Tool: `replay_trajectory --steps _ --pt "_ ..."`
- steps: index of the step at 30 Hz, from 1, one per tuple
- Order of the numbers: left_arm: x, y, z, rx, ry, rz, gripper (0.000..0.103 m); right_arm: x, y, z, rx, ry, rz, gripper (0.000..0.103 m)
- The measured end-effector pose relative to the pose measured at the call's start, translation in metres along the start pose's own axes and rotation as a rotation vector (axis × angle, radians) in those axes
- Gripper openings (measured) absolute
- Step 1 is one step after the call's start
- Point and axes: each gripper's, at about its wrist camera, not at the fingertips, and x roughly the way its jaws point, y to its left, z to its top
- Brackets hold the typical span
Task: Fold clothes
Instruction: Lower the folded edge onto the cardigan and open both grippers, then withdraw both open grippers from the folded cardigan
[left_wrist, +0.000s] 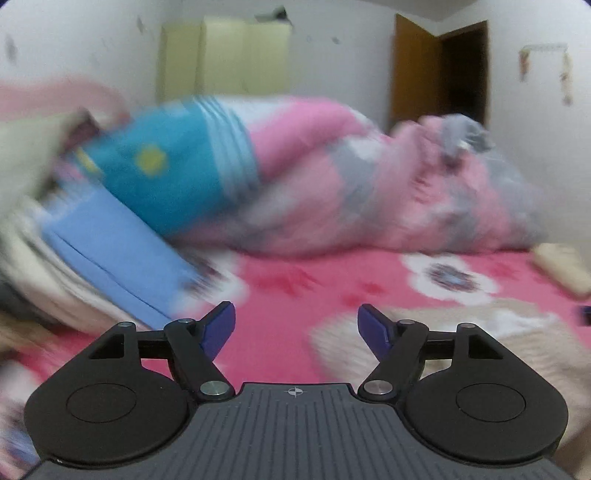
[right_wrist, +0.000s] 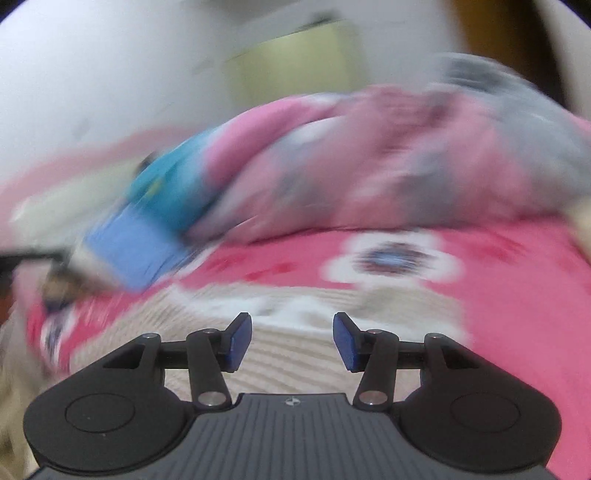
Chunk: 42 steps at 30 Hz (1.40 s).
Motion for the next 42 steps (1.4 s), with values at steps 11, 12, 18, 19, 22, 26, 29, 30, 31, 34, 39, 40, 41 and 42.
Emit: replay_trajectory --steps 11,12,18,19,22,26,29,30,31,34,39,40,41,42 --pt "0.097 -0.021 -0.060 -0.026 0.101 -0.151 0.073 0.164 0.097 0.027 -0.541 0.287 0.248 0.050" --pt "0.098 -0.023 -0.062 -0.009 0.105 -0.155 0.073 0.167 0.101 0.023 -0.566 0.314 0.250 0.048" --pt "0.106 -0.016 -0.075 -0.034 0.113 -0.182 0.071 0.145 0.123 0.018 -0.653 0.227 0.142 0.002" --pt "0.106 -0.014 -0.075 -0.047 0.110 -0.191 0.070 0.139 0.127 0.019 -0.664 0.207 0.124 0.002" --pt "0.106 -0.010 -0.074 -0.068 0.108 -0.206 0.065 0.134 0.133 0.027 -0.690 0.203 0.104 0.003" --pt "0.110 -0.009 -0.078 -0.067 0.109 -0.202 0.056 0.151 0.124 0.029 -0.648 0.249 0.083 0.041" --pt "0.110 -0.007 -0.081 -0.076 0.098 -0.200 0.053 0.163 0.113 0.033 -0.586 0.308 0.106 0.043" --pt "0.110 -0.006 -0.082 -0.078 0.094 -0.200 0.053 0.167 0.109 0.033 -0.563 0.341 0.120 0.043" --pt "0.110 -0.006 -0.083 -0.078 0.089 -0.200 0.053 0.171 0.105 0.032 -0.547 0.369 0.130 0.044" --pt "0.110 -0.005 -0.086 -0.077 0.069 -0.203 0.053 0.175 0.101 0.033 -0.515 0.405 0.151 0.041" --pt "0.108 0.002 -0.091 -0.107 0.033 -0.237 0.051 0.162 0.121 0.029 -0.605 0.374 0.102 0.004" --pt "0.108 0.006 -0.091 -0.125 0.028 -0.249 0.051 0.156 0.125 0.032 -0.625 0.342 0.083 0.003" --pt "0.108 0.009 -0.090 -0.146 0.024 -0.261 0.050 0.150 0.129 0.035 -0.644 0.311 0.064 0.003" --pt "0.107 0.014 -0.090 -0.176 0.016 -0.275 0.050 0.144 0.133 0.038 -0.663 0.279 0.045 0.003"
